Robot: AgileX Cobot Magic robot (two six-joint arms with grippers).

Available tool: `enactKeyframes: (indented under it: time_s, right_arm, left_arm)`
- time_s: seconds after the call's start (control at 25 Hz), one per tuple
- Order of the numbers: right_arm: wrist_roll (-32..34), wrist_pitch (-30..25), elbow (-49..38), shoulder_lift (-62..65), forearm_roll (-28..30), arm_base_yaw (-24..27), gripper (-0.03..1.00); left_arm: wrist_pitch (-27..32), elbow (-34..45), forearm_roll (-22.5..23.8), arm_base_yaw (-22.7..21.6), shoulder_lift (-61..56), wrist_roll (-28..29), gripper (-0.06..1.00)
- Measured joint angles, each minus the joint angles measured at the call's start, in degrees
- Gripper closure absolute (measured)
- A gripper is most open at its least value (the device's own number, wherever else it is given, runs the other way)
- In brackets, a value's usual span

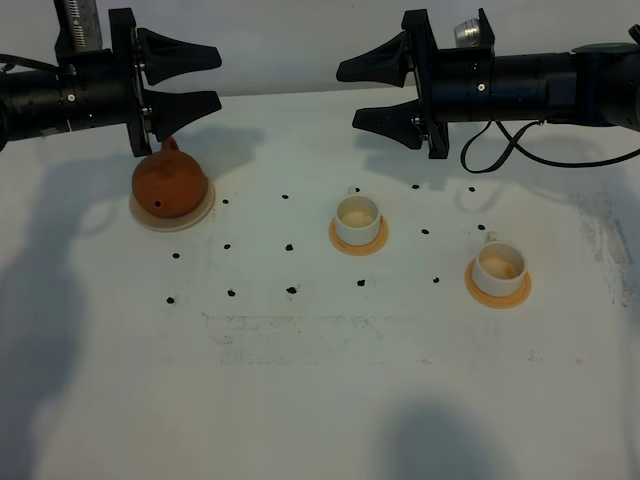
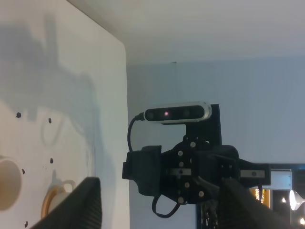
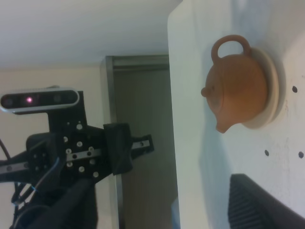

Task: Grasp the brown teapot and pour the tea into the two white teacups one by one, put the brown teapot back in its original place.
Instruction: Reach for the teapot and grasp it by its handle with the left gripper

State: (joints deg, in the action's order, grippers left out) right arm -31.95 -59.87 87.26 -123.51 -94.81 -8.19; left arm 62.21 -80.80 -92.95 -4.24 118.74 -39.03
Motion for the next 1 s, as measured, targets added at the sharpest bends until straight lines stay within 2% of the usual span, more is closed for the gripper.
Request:
enactKeyframes:
  time_s: [0.52, 0.72, 1.0]
  right_arm:
    - [0.00, 0.00, 0.00, 0.00, 0.07, 0.00, 0.38]
    - [-0.16, 0.00, 0.00, 0.00, 1.62, 0.00, 0.38]
    - [-3.81, 0.16, 0.16, 0.00, 3.47, 0.25, 0.38]
  left_arm:
    - [0.00, 0.00, 0.00, 0.00, 0.00, -0.38, 0.41]
    - [0.00, 0.00, 0.00, 0.00, 0.00, -5.47, 0.41]
    - [-0.92, 0.00, 0.00, 0.00, 0.00, -13.19, 0.41]
